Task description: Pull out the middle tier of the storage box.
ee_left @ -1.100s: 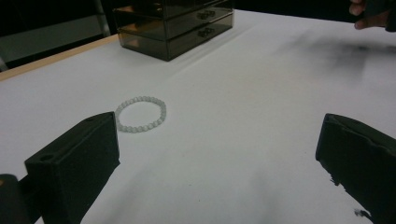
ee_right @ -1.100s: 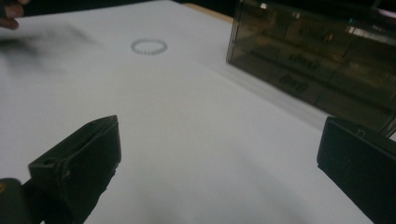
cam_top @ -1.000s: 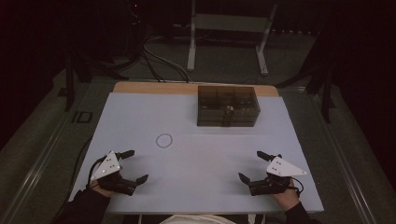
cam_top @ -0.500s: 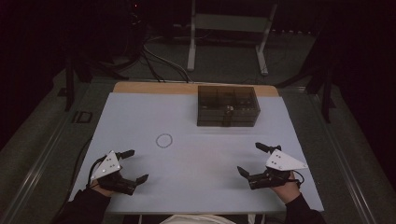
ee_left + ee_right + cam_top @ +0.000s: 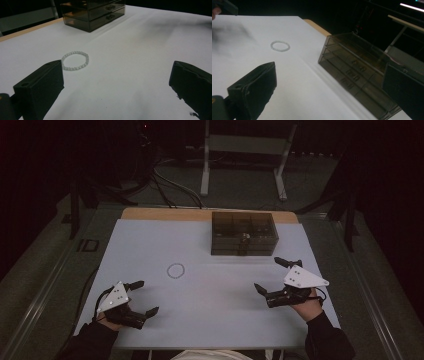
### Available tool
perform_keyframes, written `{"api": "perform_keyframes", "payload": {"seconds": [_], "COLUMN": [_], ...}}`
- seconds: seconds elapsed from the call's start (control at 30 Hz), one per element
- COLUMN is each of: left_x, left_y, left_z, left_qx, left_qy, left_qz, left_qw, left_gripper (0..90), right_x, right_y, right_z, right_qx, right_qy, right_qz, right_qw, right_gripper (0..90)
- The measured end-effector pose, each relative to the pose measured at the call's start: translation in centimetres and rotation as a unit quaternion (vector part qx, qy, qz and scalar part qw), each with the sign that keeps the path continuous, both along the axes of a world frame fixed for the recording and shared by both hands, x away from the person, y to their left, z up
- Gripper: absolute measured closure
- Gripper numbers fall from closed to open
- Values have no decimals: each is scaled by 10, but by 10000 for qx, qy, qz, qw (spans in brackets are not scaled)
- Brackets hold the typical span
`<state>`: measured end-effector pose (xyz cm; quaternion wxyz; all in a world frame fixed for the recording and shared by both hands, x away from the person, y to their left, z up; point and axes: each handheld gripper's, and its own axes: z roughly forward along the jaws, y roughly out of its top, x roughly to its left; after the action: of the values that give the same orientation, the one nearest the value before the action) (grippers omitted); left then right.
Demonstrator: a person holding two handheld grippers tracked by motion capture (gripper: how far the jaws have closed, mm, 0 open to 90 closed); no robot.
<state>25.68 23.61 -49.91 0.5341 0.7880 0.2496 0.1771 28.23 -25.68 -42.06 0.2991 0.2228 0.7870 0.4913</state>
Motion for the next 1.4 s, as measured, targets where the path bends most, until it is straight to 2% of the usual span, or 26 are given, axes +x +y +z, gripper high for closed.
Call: {"api": "perform_keyframes", "payload": {"seconds": [0.23,0.4,0.67,0.77,0.9,1.03,1.17,1.4], "left_x": [0,-1,0,0,0,0,0,0], "left_y": [0,-1,-1,-1,-1,-1,-1,0], "left_z": [0,0,0,0,0,0,0,0], "left_qx": [7,31,30,38,21,16,11,-14], "left_qy": [-6,-22,-19,-12,-16,-21,-36,-17], "left_qz": [-14,-19,-11,-26,-27,-27,-36,-36], "left_qw": [10000,10000,10000,10000,10000,10000,10000,10000], "left_gripper": [10,10,10,9,10,10,10,10], "right_x": [13,21,37,42,50,56,66,78], "right_y": [3,6,12,14,19,22,25,28], "right_z": [4,3,6,6,6,6,5,2], "right_qx": [-122,-210,-539,-487,-717,-835,-1039,-1339], "right_qy": [-3,-136,-267,-265,-383,-468,-617,-612], "right_qz": [46,6,-10,-17,-51,-66,-82,-135], "right_qw": [9999,9997,9982,9985,9967,9954,9926,9890], "right_gripper": [0,0,0,0,0,0,0,0]}}
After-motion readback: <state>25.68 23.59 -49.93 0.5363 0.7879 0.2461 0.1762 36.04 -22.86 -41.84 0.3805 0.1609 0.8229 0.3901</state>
